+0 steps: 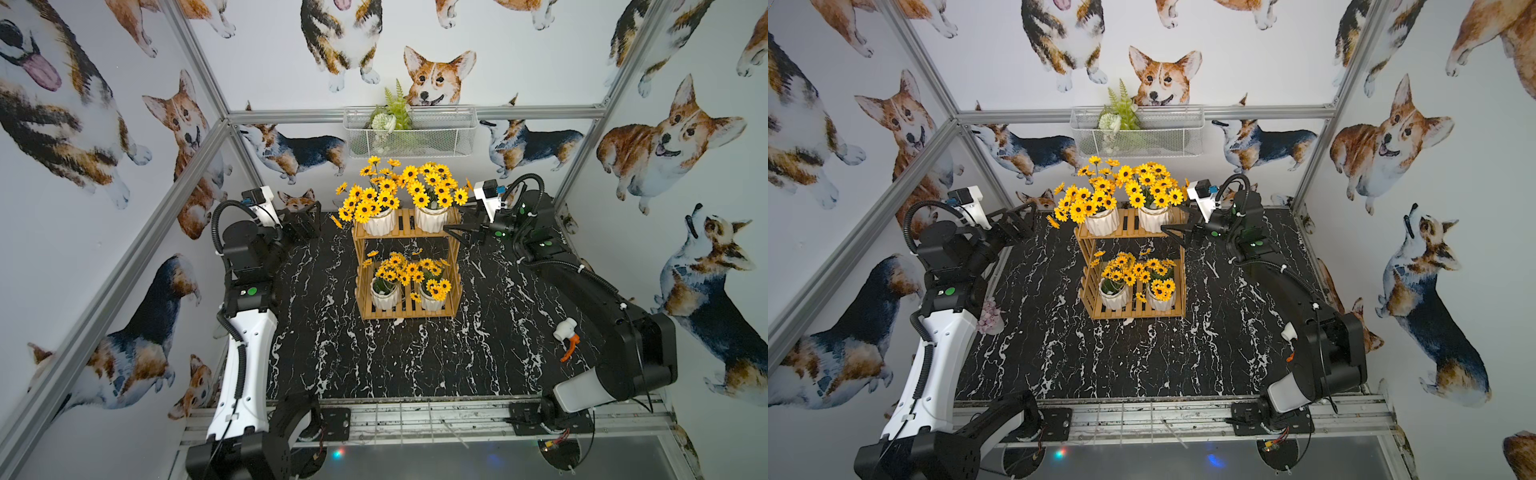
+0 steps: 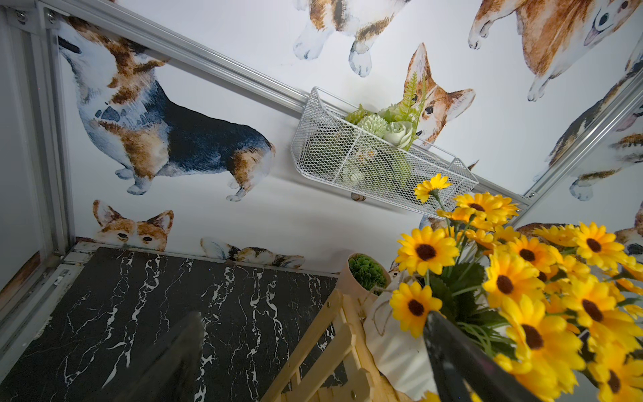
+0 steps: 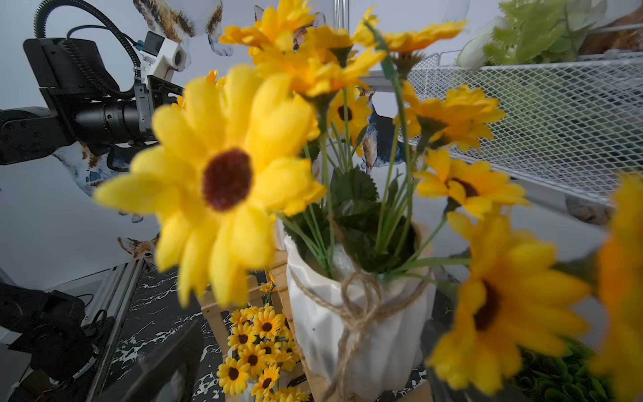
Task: Take the sunflower pots off the shelves
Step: Pick up the sunflower pot from the shelf.
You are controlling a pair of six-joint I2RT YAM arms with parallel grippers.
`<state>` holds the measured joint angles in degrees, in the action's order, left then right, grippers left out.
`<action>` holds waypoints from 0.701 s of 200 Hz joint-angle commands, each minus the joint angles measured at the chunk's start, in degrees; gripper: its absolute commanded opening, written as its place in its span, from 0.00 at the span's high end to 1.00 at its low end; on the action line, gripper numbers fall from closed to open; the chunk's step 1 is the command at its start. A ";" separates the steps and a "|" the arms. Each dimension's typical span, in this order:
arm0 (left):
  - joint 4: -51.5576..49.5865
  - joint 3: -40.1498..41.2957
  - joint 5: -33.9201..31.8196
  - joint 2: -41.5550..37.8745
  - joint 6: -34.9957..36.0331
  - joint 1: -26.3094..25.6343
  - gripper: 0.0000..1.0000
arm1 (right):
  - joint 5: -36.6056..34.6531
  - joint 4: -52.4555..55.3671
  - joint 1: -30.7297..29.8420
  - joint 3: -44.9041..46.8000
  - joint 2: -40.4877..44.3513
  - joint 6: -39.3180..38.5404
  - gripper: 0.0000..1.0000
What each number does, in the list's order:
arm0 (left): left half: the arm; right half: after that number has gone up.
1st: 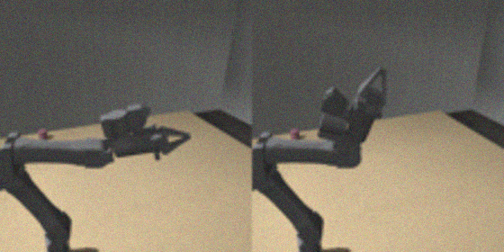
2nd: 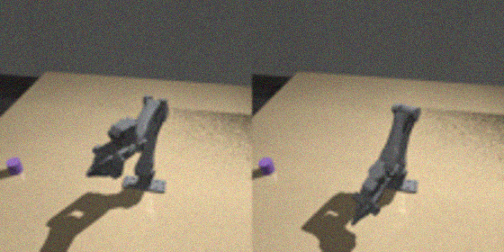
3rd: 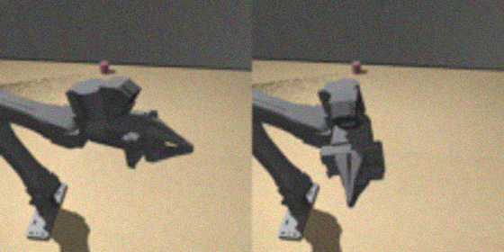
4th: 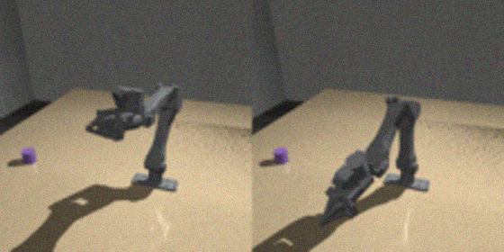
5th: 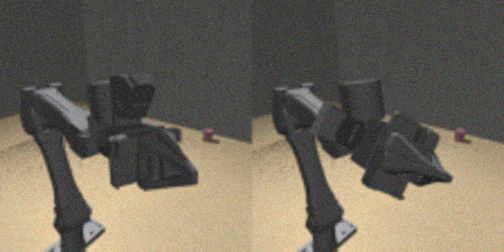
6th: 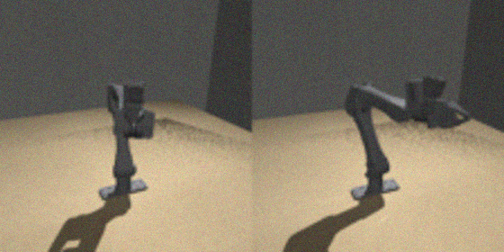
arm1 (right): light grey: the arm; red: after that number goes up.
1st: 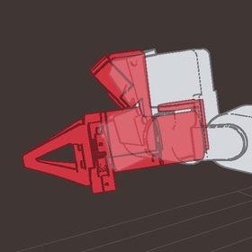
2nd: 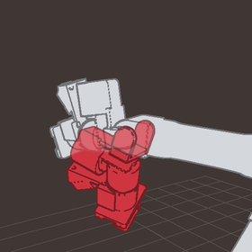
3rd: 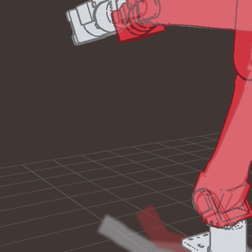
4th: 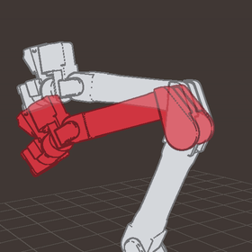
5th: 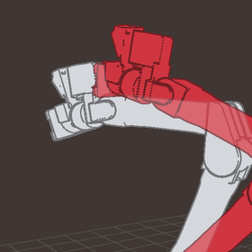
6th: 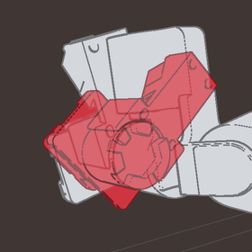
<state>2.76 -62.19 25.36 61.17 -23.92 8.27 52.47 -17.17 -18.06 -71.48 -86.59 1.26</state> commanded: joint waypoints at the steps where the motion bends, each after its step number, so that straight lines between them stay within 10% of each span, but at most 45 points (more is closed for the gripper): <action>1: 2.19 -0.20 0.89 -0.08 0.55 0.16 0.00 | -1.42 -1.68 -0.56 -1.23 -0.94 -1.17 0.00; 140: 1.54 0.32 1.35 -0.99 0.84 0.16 0.00 | -1.98 1.14 -2.75 -7.18 -7.04 -2.88 0.00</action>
<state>2.83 -61.95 25.80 60.51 -23.07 8.29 50.50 -16.56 -20.36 -77.78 -92.99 -0.19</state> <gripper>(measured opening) 0.999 0.996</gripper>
